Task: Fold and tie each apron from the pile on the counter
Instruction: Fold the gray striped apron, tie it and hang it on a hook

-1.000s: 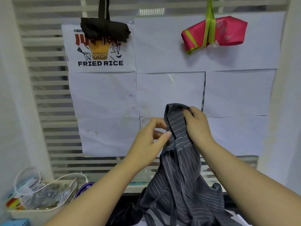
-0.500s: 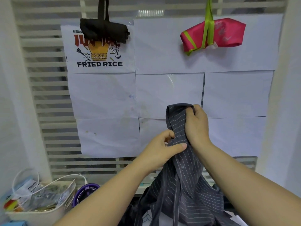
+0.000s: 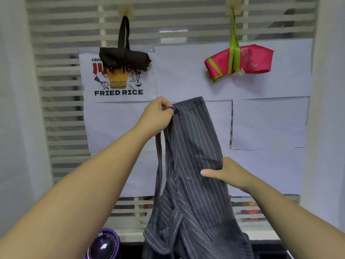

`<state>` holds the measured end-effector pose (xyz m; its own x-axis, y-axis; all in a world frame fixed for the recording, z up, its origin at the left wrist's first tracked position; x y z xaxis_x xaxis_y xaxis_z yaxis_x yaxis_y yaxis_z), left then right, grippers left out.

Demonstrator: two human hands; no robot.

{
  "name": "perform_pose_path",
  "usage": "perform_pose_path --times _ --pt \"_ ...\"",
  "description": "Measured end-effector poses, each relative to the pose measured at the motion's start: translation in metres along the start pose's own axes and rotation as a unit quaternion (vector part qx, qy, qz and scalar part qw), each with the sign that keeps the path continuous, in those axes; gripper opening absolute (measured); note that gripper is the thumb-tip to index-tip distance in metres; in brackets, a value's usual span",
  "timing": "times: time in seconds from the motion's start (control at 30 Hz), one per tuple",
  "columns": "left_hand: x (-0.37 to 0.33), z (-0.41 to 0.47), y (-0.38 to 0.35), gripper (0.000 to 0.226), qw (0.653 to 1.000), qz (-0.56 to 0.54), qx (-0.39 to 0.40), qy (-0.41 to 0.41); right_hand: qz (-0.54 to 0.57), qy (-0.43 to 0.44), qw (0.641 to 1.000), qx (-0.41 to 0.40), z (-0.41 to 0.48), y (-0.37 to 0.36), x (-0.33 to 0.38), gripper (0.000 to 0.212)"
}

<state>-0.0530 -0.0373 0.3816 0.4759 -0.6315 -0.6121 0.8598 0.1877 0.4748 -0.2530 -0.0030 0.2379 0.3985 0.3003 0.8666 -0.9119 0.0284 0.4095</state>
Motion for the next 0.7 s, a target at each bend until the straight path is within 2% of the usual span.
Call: perform_pose_path --times 0.07,0.13,0.27,0.33,0.4,0.47,0.5,0.53,0.6,0.63,0.7 --pt "0.004 0.002 0.006 0.017 1.0 -0.002 -0.018 -0.002 -0.034 -0.065 0.996 0.05 -0.004 -0.004 -0.03 0.022" --pt "0.011 0.006 0.015 0.014 0.999 -0.015 -0.041 0.008 -0.068 -0.105 0.99 0.066 -0.008 -0.002 -0.054 0.011" --pt "0.016 0.013 0.033 0.016 0.996 -0.031 -0.076 0.021 -0.093 -0.133 0.985 0.064 -0.004 -0.001 -0.065 0.014" --pt "0.012 0.016 0.045 0.018 0.991 -0.068 -0.117 0.021 -0.097 -0.14 0.984 0.057 0.0 -0.002 -0.061 0.008" --pt "0.008 0.019 0.06 0.019 0.982 -0.098 -0.161 0.013 -0.084 -0.147 0.983 0.065 0.003 -0.003 -0.062 0.02" --pt "0.008 0.021 0.075 0.019 0.973 -0.12 -0.197 0.007 -0.108 -0.168 0.977 0.077 0.001 -0.006 -0.072 0.051" --pt "0.009 0.022 0.081 0.019 0.97 -0.125 -0.209 0.008 -0.126 -0.176 0.973 0.077 0.0 -0.007 -0.078 0.059" --pt "0.012 0.022 0.086 0.019 0.968 -0.122 -0.219 0.011 -0.138 -0.177 0.972 0.07 0.001 -0.006 -0.078 0.054" --pt "0.02 0.021 0.094 0.018 0.965 -0.11 -0.237 0.025 -0.154 -0.164 0.974 0.023 0.005 0.005 -0.066 0.026" --pt "0.025 0.021 0.097 0.018 0.962 -0.112 -0.247 0.034 -0.179 -0.148 0.972 -0.04 0.007 0.017 -0.055 0.02" --pt "0.041 0.019 0.104 0.019 0.952 -0.131 -0.269 0.054 -0.213 -0.125 0.952 -0.18 0.013 0.049 -0.033 0.023"
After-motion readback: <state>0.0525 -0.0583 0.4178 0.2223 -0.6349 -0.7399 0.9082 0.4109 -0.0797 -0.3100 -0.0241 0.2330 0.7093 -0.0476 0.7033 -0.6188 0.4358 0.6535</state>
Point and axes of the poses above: each hand's wrist, its own z-axis towards the middle knuckle, its own y-axis out of the back of the hand, x = y × z, the point moved 5 cm from there along z, towards the middle knuckle, and after that the axes turned 6 degrees about z, right-handed, at the moved point
